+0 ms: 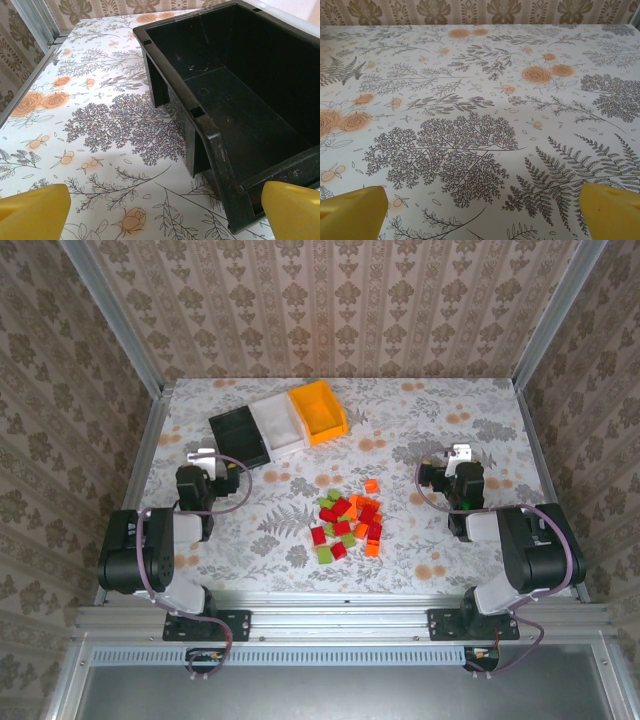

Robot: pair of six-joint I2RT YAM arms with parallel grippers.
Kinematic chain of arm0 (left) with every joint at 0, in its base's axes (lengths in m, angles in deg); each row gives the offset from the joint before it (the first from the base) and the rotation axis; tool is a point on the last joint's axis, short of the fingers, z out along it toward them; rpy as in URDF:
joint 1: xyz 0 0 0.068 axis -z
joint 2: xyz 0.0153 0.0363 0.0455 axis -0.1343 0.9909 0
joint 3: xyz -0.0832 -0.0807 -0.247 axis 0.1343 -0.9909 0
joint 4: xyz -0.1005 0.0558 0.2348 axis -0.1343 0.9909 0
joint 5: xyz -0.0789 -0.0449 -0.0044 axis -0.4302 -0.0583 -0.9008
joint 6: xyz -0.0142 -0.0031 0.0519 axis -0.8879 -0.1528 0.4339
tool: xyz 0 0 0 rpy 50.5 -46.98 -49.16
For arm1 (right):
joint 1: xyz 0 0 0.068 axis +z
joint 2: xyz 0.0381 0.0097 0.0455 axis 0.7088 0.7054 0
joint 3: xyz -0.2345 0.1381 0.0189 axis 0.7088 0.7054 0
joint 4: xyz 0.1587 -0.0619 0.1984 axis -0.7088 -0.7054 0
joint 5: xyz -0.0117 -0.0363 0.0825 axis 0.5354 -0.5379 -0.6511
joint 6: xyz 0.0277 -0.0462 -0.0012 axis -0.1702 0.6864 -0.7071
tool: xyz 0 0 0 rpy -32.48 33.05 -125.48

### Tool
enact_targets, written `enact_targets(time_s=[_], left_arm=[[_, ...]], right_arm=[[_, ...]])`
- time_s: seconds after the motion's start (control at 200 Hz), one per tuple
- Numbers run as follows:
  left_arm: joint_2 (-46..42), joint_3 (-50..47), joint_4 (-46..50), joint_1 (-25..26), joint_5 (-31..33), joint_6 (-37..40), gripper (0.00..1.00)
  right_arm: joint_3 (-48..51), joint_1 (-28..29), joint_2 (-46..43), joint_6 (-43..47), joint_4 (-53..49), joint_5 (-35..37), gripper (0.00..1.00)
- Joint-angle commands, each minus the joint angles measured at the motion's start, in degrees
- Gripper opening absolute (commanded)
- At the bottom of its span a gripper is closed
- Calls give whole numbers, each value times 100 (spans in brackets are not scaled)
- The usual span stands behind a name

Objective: Sort the legos into containers by color

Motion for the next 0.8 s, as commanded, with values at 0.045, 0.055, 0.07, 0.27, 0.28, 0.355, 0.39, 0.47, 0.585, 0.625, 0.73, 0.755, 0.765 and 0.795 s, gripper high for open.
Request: enact_targets(time_s=[0.045, 0.055, 0.07, 0.27, 0.28, 0.355, 0.39, 0.47, 0.585, 0.625, 0.73, 0.755, 0.765, 0.795], left_arm=[[-31, 77, 33, -40, -95, 33, 100], [-28, 79, 26, -40, -95, 33, 100], [-39, 69, 20, -40, -93, 44, 100], [-1563, 1120, 2845, 385, 680, 7, 100], [-1659, 1217, 3008, 405, 692, -35, 100], [-2253, 1914, 4134, 557, 798, -381, 100], [-2445, 2279, 4659, 641, 1004, -664, 100], [-2688, 3061, 5793, 733, 1604, -1850, 100], [-2916, 3280, 6590, 622, 2378, -3311, 100], [-3026, 3081, 6703, 514, 2671, -3960, 100], [-3260, 2521, 6076, -99, 1278, -4035, 100], [-3249, 2518, 6150, -138, 1234, -4124, 100], [-3238, 2524, 6178, -144, 1230, -4135, 100], [-3195, 2558, 6265, -154, 1199, -4080, 100]], right_arm=[[-92, -33, -28, -15, -34, -139, 100], [-92, -33, -22, -11, -39, -137, 100], [-98, -33, -28, -15, -38, -139, 100], [-1187, 411, -1029, 36, -2496, 1132, 100], [-1315, 447, -1092, -2, -2693, 1233, 100], [-2201, 649, -1468, -911, -4192, 1778, 100], [-2645, 615, -1568, -1659, -5043, 1754, 100], [-3058, 478, -1536, -2892, -6215, 1752, 100], [-2595, -20, -1382, -3627, -6011, 277, 100], [-2473, -43, -1466, -3723, -5957, 73, 98], [-2066, 358, -1944, -3381, -5627, 210, 96], [-2017, 501, -2028, -3270, -5632, 367, 96], [-1999, 555, -2054, -3220, -5633, 411, 96], [-1974, 729, -2085, -3141, -5659, 599, 95]])
